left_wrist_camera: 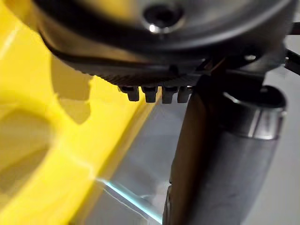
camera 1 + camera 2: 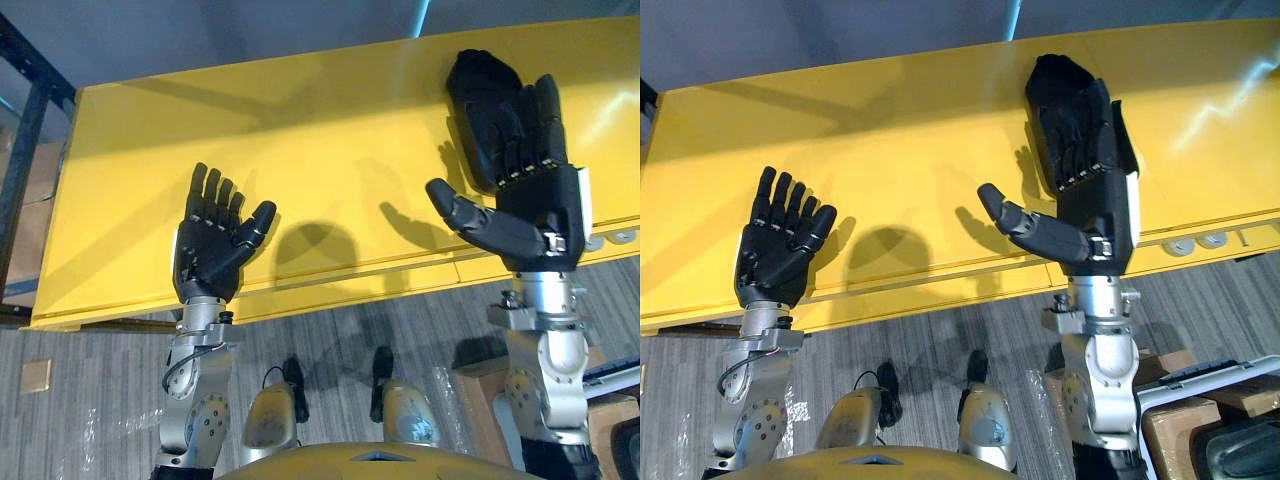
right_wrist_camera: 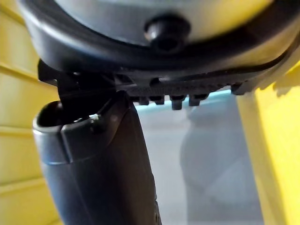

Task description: Walk over and take three plastic housings, then place them on the shelf

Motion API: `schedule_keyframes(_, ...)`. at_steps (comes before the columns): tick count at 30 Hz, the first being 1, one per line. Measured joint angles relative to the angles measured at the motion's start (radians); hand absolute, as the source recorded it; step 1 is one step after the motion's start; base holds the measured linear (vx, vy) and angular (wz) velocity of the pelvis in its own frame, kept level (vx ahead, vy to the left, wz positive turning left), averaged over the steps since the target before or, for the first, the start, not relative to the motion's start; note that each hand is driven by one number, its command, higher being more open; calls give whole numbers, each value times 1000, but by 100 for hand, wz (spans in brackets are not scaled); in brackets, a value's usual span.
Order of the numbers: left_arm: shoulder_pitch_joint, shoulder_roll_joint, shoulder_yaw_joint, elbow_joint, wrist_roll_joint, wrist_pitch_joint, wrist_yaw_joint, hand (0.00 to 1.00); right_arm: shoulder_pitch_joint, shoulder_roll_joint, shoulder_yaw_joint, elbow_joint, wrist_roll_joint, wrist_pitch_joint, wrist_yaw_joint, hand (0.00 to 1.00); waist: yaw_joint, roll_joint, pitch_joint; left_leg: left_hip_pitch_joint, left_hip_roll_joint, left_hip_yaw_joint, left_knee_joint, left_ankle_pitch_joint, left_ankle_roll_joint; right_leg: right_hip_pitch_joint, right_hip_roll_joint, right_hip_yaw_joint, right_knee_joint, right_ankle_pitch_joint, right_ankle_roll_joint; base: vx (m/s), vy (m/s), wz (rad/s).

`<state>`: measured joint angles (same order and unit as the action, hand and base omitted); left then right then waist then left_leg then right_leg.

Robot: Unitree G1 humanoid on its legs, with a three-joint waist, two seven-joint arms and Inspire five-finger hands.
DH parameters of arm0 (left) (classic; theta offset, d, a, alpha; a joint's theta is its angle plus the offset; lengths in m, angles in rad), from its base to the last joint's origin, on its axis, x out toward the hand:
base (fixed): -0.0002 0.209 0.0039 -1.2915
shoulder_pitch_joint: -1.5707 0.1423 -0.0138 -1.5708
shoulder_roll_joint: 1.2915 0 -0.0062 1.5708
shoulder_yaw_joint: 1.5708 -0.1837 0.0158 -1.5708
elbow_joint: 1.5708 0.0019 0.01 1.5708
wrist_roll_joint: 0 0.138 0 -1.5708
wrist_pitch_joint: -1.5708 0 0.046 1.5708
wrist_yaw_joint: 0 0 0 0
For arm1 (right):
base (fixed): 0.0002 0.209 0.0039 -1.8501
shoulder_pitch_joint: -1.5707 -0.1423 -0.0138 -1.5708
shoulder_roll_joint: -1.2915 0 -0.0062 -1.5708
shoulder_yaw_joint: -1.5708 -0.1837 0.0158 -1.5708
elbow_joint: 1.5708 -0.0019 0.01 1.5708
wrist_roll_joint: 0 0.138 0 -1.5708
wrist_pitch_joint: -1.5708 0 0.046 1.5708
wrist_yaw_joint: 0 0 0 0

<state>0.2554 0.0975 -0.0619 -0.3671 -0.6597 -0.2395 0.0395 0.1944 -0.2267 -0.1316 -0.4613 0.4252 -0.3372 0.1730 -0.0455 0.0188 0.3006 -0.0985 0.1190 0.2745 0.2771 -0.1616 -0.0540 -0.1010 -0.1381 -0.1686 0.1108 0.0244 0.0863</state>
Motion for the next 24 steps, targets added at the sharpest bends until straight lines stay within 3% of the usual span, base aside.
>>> schedule_keyframes(4, 14, -1, -1, 0, 0, 3, -17, 100, 104, 34, -26, -27, 33, 25, 94, 100, -29, -9, -5, 54, 1, 85, 3, -40, 6, 23, 2, 78, -36, 19, 16, 29, 76, -55)
schedule_keyframes(9, 10, -1, -1, 5, 3, 7, -15, 100, 207, 72, -44, -26, 34, 63, 135, 100, -70, -19, -14, 55, 3, 134, 38, -75, 15, 24, 3, 123, -67, 43, 31, -15, 80, -33)
schedule_keyframes(13, 9, 0, -3, 5, 3, 7, -7, 100, 230, 83, -42, -25, 31, 67, 144, 100, -69, -21, -19, 43, 4, 139, 54, -85, 20, 21, 2, 126, -80, 53, 35, -42, 26, -4)
schedule_keyframes(20, 10, 0, -15, 10, 2, 7, 8, 100, 207, 82, -34, 19, 13, 67, 71, 100, -62, -17, -43, -1, 15, 125, 87, -88, 21, 5, 7, 116, -101, 69, 31, -40, -18, 5)
schedule_keyframes(24, 10, 1, -23, 14, 2, 7, 9, 100, 173, 76, -33, 77, -38, 67, -19, 100, -62, -6, -49, -18, 19, 114, 108, -99, 22, 5, 8, 110, -101, 71, 32, -56, -6, 4)
